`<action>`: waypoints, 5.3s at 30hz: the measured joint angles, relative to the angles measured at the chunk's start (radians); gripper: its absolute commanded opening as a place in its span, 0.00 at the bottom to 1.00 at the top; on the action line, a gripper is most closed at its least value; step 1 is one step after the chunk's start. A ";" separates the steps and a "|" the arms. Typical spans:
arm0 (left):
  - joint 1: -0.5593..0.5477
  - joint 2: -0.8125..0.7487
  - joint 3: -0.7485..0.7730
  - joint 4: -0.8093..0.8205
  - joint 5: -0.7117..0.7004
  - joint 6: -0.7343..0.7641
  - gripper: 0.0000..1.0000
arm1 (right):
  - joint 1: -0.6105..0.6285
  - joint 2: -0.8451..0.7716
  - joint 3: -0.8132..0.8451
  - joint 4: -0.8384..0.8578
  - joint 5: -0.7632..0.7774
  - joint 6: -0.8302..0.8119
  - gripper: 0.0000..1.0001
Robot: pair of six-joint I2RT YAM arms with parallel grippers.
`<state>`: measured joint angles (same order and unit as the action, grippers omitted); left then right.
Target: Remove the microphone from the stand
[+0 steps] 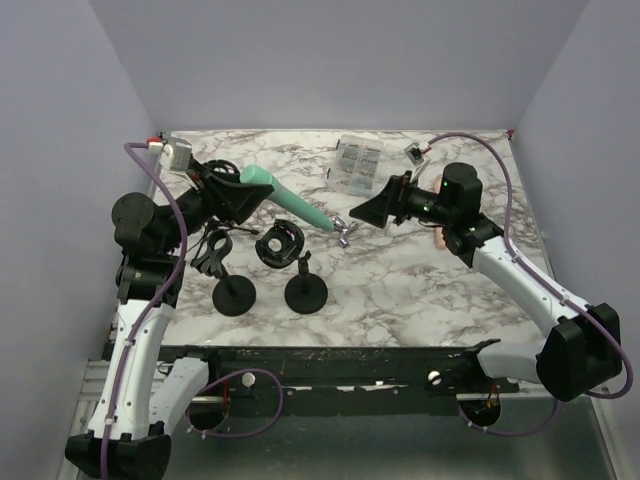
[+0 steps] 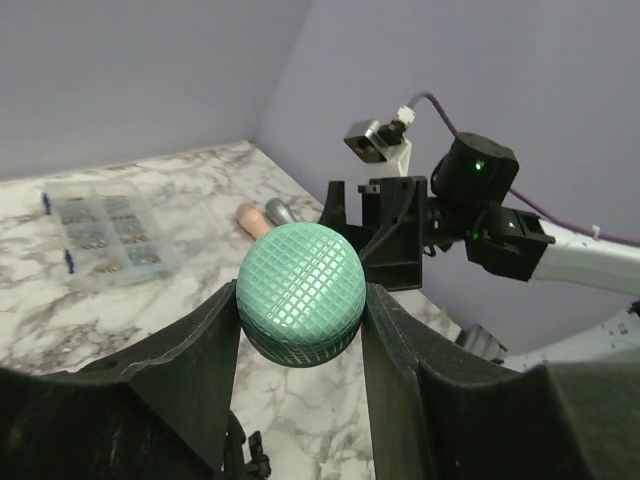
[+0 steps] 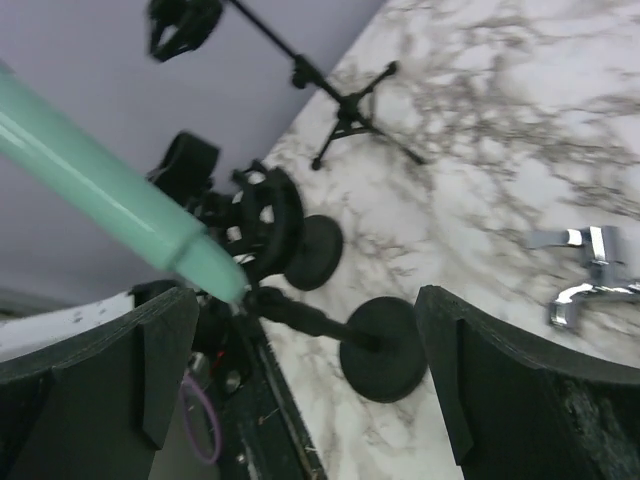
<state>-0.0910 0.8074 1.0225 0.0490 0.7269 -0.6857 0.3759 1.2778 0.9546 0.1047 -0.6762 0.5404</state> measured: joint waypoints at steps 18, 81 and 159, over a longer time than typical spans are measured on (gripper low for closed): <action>-0.085 0.054 -0.172 0.268 0.306 -0.098 0.00 | 0.365 -0.011 -0.052 0.364 -0.101 0.053 0.79; -0.120 -0.180 -0.070 -0.261 -0.237 0.251 0.98 | -0.407 0.429 0.122 0.055 0.988 -0.959 0.02; -0.099 -0.106 -0.105 -0.185 -0.138 0.178 0.99 | -0.657 0.708 0.390 -0.347 0.772 -0.950 0.58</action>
<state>-0.1898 0.7010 0.9176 -0.1360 0.5884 -0.5076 -0.2810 1.9858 1.3445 -0.2420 0.0956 -0.4095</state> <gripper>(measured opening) 0.979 0.581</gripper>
